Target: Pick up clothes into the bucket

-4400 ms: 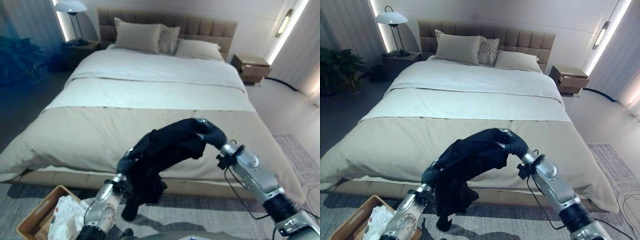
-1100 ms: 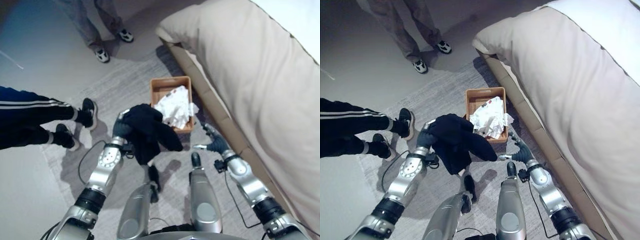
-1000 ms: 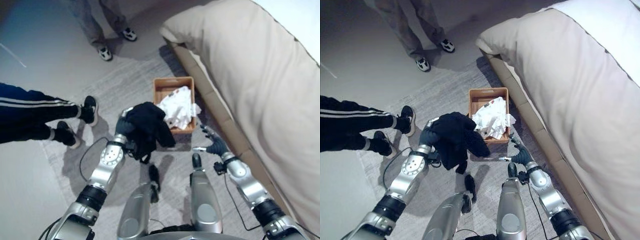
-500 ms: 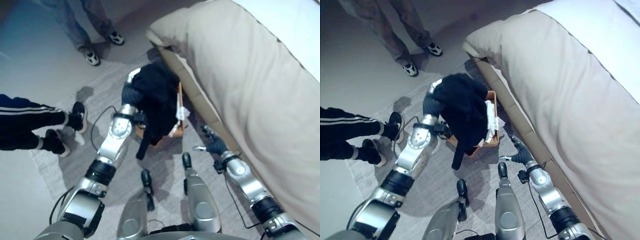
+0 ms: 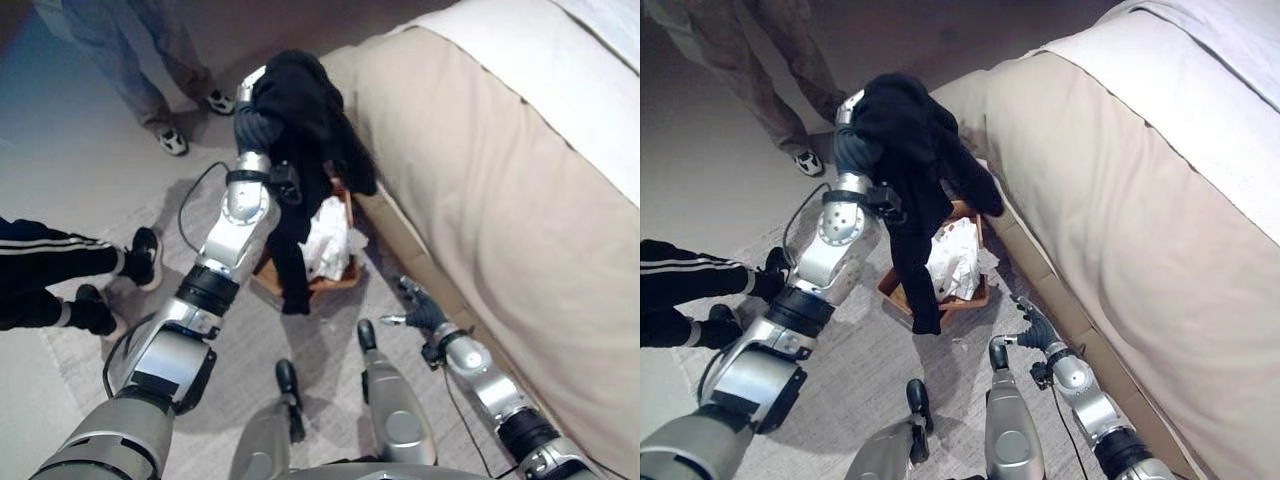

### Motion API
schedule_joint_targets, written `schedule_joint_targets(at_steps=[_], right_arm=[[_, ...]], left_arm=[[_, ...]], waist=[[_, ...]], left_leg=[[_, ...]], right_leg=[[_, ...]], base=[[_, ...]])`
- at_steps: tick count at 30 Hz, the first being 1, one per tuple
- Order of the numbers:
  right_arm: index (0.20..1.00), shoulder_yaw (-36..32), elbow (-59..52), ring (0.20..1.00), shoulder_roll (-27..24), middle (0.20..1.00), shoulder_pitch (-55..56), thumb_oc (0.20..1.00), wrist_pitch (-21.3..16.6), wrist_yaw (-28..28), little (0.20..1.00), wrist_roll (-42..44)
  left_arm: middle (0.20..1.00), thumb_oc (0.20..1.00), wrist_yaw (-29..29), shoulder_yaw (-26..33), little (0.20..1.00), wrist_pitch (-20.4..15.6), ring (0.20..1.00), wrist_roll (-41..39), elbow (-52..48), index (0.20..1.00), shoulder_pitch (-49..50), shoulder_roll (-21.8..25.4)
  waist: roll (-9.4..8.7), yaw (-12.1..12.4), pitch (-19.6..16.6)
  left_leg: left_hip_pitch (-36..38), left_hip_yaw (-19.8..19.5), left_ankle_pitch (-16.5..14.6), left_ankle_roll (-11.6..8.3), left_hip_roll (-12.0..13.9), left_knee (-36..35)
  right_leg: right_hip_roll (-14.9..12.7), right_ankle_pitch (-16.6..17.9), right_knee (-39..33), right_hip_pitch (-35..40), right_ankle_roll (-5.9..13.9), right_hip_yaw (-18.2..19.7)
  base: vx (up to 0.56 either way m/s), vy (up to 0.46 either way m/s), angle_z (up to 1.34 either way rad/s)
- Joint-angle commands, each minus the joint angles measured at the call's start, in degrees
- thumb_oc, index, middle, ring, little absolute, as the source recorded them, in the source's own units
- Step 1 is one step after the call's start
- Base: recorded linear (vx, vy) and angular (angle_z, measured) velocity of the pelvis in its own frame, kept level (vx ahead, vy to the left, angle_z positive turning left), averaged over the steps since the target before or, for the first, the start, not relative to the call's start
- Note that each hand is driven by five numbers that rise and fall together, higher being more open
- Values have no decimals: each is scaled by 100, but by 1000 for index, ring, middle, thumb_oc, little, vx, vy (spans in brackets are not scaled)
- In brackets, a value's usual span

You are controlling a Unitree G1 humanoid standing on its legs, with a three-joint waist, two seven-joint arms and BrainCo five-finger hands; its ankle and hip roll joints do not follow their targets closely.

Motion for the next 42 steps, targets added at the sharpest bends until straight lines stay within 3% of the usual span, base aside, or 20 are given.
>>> schedule_joint_targets(at_steps=[1, 20, 42], right_arm=[[1000, 105, -63, 1000, 50, 1000, 72, 1000, -126, -63, 1000, 207], [1000, 2, 245, 1000, -14, 1000, 134, 1000, 16, -5, 1000, 256], [1000, -21, 673, 1000, 37, 1000, 255, 1000, 105, 66, 1000, 135]], left_arm=[[200, 200, 131, 103, 200, -493, 200, 73, 37, 200, -785, 4], [200, 200, 282, -96, 200, -628, 200, -346, 342, 200, -1918, 365], [200, 200, 395, -138, 200, -596, 200, -444, 551, 200, -2340, 695]], waist=[[-130, 84, -197], [-69, 72, -478], [-28, 128, -790]], left_leg=[[-59, -20, -672, 16, 42, 631], [452, 16, -605, -2, 69, 232], [888, 64, -499, -46, 96, -175]], right_leg=[[-396, 171, -77, 66, 405, 157], [-429, 177, -154, 396, 523, -21], [-413, 196, -320, 688, 573, -161]], base=[[6, 11, -6], [14, 2, -2], [0, 0, 0]])
